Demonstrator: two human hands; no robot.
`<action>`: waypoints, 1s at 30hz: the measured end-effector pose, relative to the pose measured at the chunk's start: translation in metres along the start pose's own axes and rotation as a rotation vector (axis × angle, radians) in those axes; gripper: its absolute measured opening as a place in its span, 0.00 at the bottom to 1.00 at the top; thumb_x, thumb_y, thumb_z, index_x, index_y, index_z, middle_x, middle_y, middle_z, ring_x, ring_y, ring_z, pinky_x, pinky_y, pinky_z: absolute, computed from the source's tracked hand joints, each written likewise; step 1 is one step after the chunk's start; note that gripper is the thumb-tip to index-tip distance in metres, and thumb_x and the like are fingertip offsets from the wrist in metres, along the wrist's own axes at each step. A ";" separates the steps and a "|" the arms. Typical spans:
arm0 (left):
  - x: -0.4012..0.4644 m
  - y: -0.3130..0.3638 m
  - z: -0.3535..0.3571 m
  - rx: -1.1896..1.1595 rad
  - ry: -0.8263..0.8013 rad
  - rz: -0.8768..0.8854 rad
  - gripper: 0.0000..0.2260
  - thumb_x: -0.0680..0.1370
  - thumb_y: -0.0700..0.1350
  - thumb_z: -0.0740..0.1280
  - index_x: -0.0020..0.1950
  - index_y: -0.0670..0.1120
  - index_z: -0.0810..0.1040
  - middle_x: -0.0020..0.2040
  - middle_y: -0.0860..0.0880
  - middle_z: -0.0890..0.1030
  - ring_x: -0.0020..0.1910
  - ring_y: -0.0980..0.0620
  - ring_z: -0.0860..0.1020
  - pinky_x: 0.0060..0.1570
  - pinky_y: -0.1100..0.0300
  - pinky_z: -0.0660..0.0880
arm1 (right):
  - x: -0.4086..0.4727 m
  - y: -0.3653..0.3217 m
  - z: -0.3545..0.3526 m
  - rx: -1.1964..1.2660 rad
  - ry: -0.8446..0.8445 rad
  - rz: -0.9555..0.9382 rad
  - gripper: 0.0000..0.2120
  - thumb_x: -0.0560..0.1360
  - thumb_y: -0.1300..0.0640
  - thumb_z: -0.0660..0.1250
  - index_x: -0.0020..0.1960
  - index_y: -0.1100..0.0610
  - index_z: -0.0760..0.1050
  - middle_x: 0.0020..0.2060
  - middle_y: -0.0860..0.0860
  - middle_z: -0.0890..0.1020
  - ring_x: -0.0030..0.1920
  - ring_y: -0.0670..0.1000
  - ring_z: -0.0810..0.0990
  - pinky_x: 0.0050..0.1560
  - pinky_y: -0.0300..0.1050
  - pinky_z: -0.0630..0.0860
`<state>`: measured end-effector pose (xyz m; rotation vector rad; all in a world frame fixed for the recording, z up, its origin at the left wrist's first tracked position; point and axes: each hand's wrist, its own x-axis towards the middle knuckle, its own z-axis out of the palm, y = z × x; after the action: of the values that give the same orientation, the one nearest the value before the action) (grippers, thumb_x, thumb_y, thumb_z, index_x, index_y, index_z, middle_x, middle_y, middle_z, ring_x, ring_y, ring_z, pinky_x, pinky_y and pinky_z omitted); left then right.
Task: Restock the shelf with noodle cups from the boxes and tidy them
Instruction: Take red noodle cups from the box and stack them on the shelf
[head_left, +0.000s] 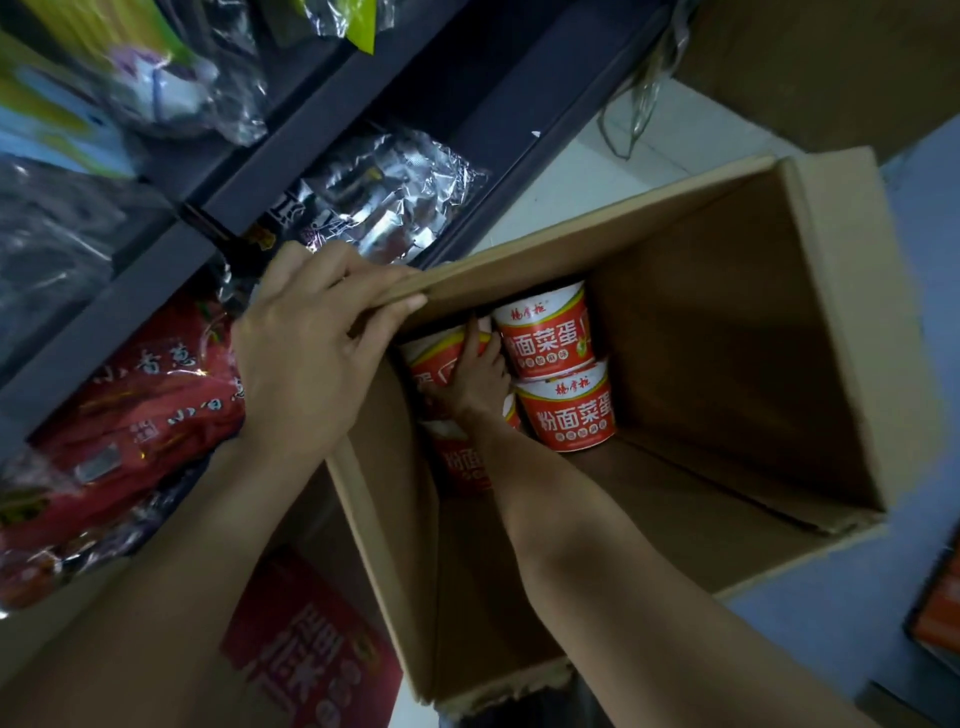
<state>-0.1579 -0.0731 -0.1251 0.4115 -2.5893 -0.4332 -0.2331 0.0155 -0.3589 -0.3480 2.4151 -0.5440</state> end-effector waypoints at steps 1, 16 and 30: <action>0.001 -0.001 0.000 0.002 -0.007 0.004 0.09 0.77 0.50 0.68 0.52 0.47 0.83 0.40 0.48 0.78 0.41 0.50 0.69 0.39 0.66 0.60 | 0.001 0.001 -0.001 0.009 0.003 -0.004 0.57 0.64 0.40 0.75 0.75 0.46 0.37 0.74 0.61 0.50 0.72 0.66 0.58 0.67 0.67 0.61; -0.035 -0.017 -0.017 0.057 -0.077 -0.282 0.10 0.75 0.49 0.68 0.52 0.46 0.82 0.43 0.47 0.78 0.46 0.45 0.73 0.39 0.56 0.69 | -0.097 0.001 -0.141 0.080 0.050 -0.328 0.52 0.61 0.48 0.79 0.74 0.43 0.48 0.72 0.56 0.62 0.67 0.61 0.69 0.64 0.60 0.69; -0.025 0.073 -0.185 -0.809 -0.027 -0.841 0.23 0.76 0.62 0.61 0.69 0.55 0.70 0.59 0.62 0.75 0.62 0.59 0.72 0.52 0.73 0.69 | -0.275 -0.101 -0.291 0.645 0.018 -0.749 0.53 0.55 0.46 0.81 0.70 0.32 0.53 0.68 0.42 0.67 0.66 0.42 0.70 0.63 0.44 0.73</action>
<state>-0.0595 -0.0403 0.0460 1.1504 -1.8971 -1.6659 -0.1957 0.1154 0.0399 -0.9497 1.9154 -1.5907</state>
